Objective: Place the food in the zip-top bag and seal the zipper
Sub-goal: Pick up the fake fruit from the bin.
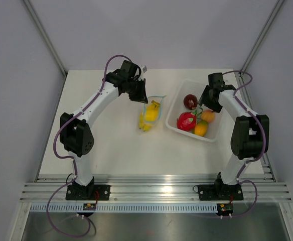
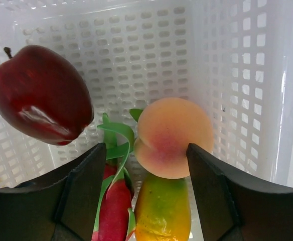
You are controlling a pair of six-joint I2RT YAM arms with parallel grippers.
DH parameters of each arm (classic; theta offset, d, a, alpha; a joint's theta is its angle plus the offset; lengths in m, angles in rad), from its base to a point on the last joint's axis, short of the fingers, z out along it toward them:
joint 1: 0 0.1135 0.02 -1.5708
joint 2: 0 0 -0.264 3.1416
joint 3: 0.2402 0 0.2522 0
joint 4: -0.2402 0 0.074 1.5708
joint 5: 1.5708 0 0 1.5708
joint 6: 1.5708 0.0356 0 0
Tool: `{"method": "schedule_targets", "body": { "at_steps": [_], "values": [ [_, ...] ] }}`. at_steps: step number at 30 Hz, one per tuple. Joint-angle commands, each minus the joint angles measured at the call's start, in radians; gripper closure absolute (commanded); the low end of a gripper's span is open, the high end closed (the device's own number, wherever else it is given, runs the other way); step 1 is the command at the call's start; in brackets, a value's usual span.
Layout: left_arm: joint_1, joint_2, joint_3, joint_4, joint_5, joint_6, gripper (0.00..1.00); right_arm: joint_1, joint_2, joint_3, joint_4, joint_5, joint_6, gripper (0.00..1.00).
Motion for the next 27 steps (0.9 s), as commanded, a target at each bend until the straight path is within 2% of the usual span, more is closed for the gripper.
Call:
{"method": "schedule_targets", "body": {
  "at_steps": [1,12,22,27],
  "values": [
    [-0.003,-0.055,-0.012,0.041,0.014,0.000,1.00,-0.003,0.033,-0.035,-0.037,0.019,0.002,0.26],
    [-0.005,-0.036,-0.005,0.051,0.029,-0.007,1.00,-0.003,-0.180,-0.081,-0.018,0.079,-0.005,0.24],
    [-0.007,-0.028,-0.001,0.051,0.036,-0.004,1.00,-0.003,-0.143,-0.154,-0.007,0.049,0.000,0.24],
    [-0.007,-0.030,-0.002,0.048,0.036,-0.001,1.00,-0.003,-0.073,-0.159,0.023,0.038,0.003,0.23]
  ]
}}
